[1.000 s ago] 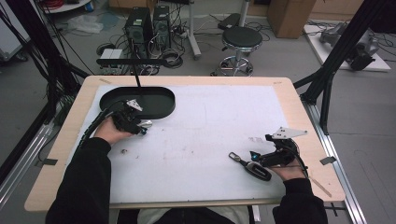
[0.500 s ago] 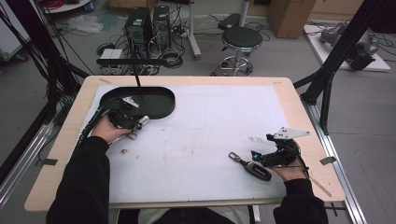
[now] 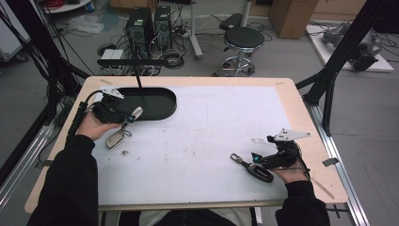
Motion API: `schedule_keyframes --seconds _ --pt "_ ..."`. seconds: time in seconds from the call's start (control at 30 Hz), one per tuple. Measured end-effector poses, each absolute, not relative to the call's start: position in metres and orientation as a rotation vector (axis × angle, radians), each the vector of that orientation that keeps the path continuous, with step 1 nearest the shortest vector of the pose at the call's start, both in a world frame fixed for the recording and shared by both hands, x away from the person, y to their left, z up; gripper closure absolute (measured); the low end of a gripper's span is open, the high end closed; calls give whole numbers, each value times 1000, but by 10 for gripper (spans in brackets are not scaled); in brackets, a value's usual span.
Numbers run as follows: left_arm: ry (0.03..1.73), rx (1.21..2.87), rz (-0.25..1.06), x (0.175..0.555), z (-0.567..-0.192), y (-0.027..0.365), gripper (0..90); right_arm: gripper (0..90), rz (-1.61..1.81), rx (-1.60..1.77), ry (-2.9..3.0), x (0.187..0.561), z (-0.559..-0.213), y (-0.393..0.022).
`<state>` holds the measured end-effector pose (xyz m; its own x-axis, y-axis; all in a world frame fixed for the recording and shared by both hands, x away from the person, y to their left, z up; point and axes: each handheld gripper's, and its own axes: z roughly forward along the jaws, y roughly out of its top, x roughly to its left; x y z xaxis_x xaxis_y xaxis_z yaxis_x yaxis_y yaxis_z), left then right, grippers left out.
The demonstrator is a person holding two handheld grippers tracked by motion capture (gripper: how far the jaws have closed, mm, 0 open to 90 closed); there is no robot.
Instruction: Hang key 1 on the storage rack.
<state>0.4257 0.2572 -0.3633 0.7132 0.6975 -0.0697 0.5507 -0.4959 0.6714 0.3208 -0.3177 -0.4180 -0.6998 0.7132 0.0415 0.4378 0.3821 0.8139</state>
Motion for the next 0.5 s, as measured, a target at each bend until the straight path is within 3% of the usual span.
schedule_keyframes --seconds 0.5 --pt "889 2085 353 423 -309 276 752 8 1220 1018 2329 322 -419 -318"
